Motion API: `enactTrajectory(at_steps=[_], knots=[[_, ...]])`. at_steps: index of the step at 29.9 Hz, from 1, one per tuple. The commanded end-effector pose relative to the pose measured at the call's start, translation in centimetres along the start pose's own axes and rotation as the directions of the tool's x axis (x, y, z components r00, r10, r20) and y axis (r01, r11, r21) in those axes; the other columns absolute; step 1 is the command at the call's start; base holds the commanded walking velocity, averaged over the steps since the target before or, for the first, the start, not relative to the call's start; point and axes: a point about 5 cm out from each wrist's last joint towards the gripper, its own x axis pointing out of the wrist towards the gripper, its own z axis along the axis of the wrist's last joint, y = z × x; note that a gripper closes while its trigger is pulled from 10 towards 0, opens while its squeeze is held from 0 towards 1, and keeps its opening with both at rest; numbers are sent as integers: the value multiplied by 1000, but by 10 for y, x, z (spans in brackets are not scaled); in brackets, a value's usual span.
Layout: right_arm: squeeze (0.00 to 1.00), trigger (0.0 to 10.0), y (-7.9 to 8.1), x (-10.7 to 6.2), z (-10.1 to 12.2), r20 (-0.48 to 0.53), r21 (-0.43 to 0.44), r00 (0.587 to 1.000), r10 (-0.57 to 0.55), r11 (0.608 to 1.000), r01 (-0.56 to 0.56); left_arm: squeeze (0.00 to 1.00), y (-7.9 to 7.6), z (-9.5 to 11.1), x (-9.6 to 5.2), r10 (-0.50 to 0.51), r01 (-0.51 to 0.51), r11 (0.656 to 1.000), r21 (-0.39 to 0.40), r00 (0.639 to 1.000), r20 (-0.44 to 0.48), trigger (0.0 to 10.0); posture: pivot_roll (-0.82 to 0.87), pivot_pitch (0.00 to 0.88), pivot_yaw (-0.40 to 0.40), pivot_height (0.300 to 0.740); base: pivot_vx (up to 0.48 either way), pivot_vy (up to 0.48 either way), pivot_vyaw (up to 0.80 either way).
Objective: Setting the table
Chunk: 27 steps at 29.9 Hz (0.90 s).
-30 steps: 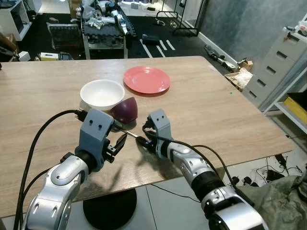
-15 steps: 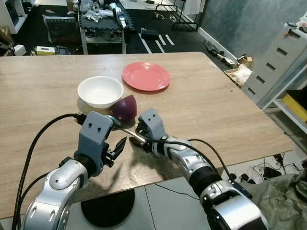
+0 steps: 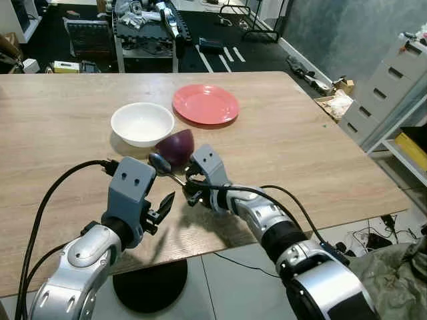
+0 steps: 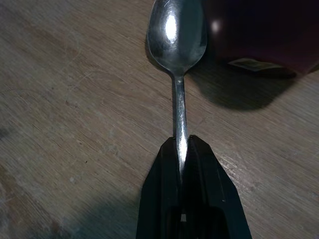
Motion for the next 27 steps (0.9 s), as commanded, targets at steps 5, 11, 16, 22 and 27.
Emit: enactTrajectory(at_steps=[5,11,16,22,27], knots=[[0,0,-14,-15,-38,-59,172,998,-9,985,19,0,-5,-3,-1,-10,10,1000,-10,1000,-13,10000,141,125,-83,740,0,0,0],[0,2157,-4,-48,7,305,123,938,167,969,-213,0,-4,-4,4,2,-2,1000,-15,1000,-16,10000,116,112,-66,740,0,0,0],[0,10000,8,-73,23,408,80,886,219,959,-273,0,-3,-3,9,4,-5,1000,-17,1000,-8,10000,102,95,-58,740,0,0,0],[0,10000,9,-94,35,490,58,857,157,976,-211,0,-1,-1,15,11,-11,1000,-12,1000,7,10000,87,71,-51,740,0,0,0],[0,10000,-23,-102,33,493,149,844,-210,976,156,0,5,2,21,85,-84,996,-33,996,35,10000,73,51,-49,740,0,0,0]])
